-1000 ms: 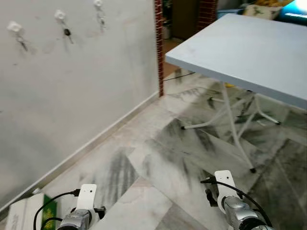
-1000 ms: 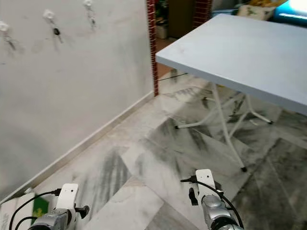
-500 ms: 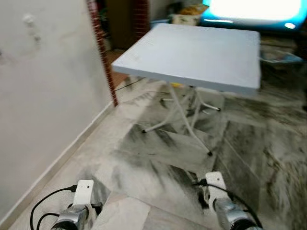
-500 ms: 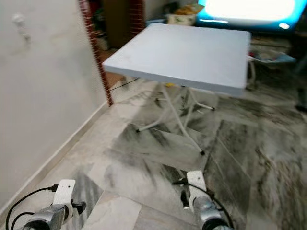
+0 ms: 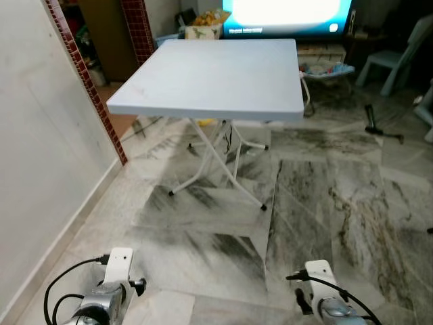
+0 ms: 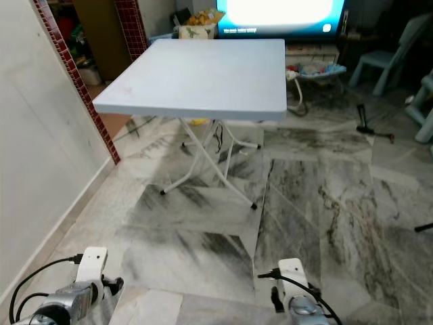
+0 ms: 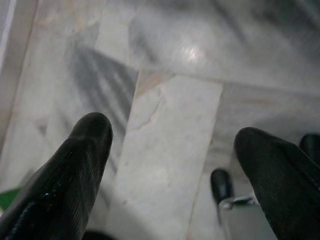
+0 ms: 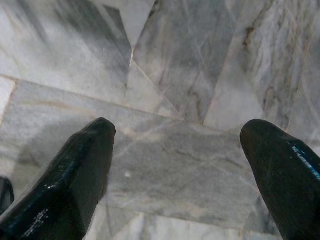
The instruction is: Hang keys on a hook
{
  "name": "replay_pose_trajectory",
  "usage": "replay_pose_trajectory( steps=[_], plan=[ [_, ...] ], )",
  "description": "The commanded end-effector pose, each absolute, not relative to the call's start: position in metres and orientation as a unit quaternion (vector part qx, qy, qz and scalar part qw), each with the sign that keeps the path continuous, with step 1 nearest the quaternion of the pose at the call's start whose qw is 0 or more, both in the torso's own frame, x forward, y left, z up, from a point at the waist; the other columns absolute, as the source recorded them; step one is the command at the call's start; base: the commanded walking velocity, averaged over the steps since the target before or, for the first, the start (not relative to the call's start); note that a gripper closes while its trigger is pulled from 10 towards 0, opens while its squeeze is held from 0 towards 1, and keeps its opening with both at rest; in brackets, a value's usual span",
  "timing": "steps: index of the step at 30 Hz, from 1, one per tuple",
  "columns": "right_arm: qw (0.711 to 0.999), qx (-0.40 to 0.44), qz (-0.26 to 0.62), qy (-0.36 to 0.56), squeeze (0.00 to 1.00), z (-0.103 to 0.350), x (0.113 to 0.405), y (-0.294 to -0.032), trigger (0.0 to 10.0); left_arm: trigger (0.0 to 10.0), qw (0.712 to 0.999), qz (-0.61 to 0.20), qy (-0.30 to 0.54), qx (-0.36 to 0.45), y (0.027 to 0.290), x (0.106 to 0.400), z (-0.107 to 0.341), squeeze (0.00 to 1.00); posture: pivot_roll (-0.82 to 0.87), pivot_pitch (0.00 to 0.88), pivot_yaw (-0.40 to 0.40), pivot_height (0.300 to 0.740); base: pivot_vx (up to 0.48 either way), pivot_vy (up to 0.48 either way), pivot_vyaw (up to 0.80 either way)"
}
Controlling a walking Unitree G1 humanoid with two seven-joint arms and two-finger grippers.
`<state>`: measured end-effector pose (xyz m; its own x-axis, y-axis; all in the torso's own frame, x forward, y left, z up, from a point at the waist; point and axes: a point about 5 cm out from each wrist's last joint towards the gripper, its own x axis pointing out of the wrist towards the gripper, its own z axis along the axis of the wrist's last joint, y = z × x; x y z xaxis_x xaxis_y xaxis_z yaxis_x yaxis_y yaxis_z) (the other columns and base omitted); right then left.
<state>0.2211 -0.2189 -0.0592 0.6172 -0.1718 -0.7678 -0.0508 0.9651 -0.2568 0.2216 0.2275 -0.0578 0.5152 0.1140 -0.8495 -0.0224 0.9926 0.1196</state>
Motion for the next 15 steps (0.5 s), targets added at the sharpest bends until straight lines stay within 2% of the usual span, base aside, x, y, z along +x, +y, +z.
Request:
replay_pose_trajectory(
  steps=[1,15],
  plan=[
    [0.892,-0.123,-0.022,0.433,0.00,-0.0580,0.2250,-0.2134,10.0,10.0,0.869,0.042,0.491,0.050,0.2328,0.2210,-0.0568,0.00,-0.07,0.000,0.092,0.740,0.281,0.000,0.00],
    [0.892,-0.131,-0.016,0.432,0.00,-0.0544,0.2308,-0.2139,10.0,10.0,0.866,0.037,0.496,0.052,0.2336,0.2159,-0.0596,0.00,-0.07,0.000,0.093,0.740,0.296,0.000,0.00]
  ],
)
